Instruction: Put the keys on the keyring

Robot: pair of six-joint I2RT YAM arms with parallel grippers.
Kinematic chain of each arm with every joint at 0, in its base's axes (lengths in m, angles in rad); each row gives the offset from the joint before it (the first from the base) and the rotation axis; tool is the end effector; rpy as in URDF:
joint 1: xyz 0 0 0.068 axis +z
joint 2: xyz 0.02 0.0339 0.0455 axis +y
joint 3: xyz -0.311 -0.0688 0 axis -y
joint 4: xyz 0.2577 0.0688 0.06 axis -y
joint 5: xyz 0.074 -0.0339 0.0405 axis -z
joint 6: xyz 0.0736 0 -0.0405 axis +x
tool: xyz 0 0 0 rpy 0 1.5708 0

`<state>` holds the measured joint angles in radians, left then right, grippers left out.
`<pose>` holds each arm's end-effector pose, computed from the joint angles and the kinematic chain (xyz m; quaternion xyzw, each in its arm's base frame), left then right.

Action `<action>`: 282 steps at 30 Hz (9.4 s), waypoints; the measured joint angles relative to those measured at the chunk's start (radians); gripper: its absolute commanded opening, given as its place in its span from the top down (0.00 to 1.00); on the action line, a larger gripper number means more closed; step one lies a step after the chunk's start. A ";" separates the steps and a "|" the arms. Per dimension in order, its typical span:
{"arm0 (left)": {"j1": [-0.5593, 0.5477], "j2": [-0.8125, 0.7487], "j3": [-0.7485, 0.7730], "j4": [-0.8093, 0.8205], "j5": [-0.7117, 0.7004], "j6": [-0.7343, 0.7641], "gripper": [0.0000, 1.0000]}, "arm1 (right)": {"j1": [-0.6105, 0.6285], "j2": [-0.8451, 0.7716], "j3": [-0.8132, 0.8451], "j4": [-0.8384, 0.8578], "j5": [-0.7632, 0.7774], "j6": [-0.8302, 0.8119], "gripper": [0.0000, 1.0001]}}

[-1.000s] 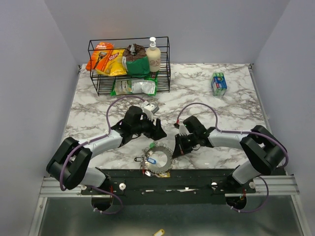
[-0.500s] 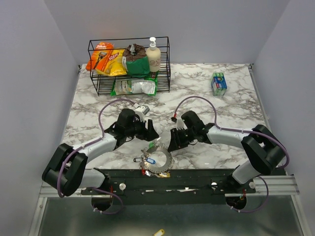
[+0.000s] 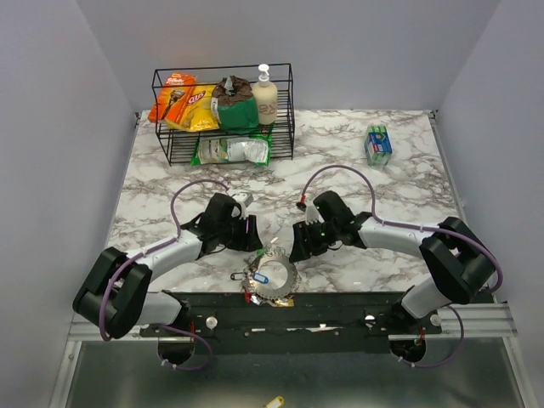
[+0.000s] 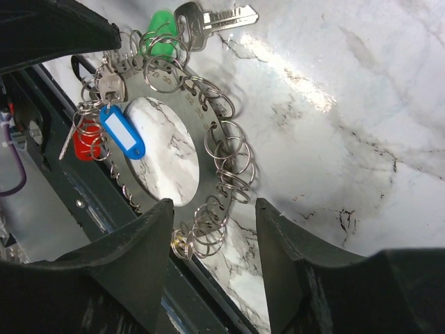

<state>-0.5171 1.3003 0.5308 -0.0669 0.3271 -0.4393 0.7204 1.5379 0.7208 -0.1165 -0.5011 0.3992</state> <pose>0.2143 -0.1491 0.1703 0.0942 0.9179 -0.2979 0.2445 0.2114 0.2326 0.1661 -0.2238 0.8958 0.3607 0.1321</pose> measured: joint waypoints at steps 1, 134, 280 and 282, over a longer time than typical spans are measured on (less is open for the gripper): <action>0.000 0.000 0.000 -0.008 -0.003 -0.001 0.38 | 0.000 0.000 0.000 -0.001 0.001 0.000 0.36; 0.055 -0.054 0.016 0.000 0.037 -0.066 0.35 | -0.017 0.172 0.296 -0.154 0.361 -0.207 0.20; -0.211 -0.447 0.294 -0.475 0.096 0.407 1.00 | 0.031 -0.368 0.037 0.369 -0.471 -0.322 0.35; -0.211 -0.472 0.294 -0.470 0.109 0.413 1.00 | 0.031 -0.355 0.038 0.388 -0.502 -0.317 0.38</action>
<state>-0.7284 0.8288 0.8246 -0.5369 0.4366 -0.0261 0.7509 1.1831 0.7586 0.2710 -1.0035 0.0818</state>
